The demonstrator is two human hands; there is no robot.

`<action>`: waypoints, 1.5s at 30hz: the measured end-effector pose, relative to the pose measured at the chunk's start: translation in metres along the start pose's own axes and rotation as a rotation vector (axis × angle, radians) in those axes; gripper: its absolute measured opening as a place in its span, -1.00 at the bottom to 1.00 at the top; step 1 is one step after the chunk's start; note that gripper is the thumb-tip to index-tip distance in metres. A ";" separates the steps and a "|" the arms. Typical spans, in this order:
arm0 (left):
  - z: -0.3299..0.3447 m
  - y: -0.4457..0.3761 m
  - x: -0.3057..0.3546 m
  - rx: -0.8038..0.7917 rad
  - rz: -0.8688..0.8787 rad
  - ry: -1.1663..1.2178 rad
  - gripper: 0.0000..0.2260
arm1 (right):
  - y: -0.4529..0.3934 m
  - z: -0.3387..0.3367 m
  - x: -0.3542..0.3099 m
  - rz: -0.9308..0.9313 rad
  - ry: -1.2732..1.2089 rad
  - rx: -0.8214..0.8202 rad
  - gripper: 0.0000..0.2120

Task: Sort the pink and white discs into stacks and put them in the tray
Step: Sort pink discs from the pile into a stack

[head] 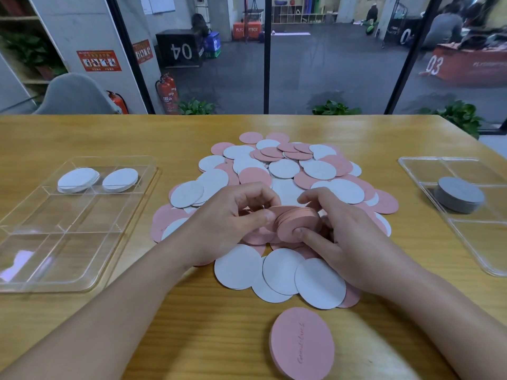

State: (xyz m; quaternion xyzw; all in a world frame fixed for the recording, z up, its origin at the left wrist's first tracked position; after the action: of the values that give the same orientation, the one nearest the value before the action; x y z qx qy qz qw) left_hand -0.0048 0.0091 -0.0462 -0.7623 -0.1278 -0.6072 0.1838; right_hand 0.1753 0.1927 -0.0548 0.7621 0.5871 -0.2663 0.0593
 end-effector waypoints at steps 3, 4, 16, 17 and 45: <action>0.003 0.000 -0.002 -0.037 -0.029 0.043 -0.82 | 0.000 0.002 -0.002 -0.050 0.054 -0.011 -0.79; 0.004 0.000 -0.003 -0.047 -0.030 0.024 -0.78 | 0.001 0.002 -0.003 -0.067 0.065 -0.019 -0.82; -0.027 0.005 0.001 -0.004 -0.091 -0.764 -0.60 | 0.000 0.004 -0.005 -0.062 0.056 -0.080 -0.75; -0.026 0.004 0.000 -0.016 -0.115 -0.761 -0.61 | 0.000 0.005 -0.005 -0.054 0.061 -0.082 -0.75; -0.002 0.007 0.010 -0.007 0.015 -0.203 -0.79 | 0.002 0.004 -0.007 -0.081 0.053 -0.069 -0.87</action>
State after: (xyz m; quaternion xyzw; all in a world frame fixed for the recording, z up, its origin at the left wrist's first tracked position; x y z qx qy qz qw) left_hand -0.0012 0.0022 -0.0374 -0.8216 -0.1378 -0.5259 0.1717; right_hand 0.1748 0.1849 -0.0551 0.7421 0.6276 -0.2277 0.0591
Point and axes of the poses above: each hand's wrist, its own y-axis away from the middle knuckle, its own z-axis out of the palm, x = y × z, the point moved 1 cm from there along -y, towards the middle knuckle, and after that the axes turned 9 degrees about y, right-handed, at the moved point
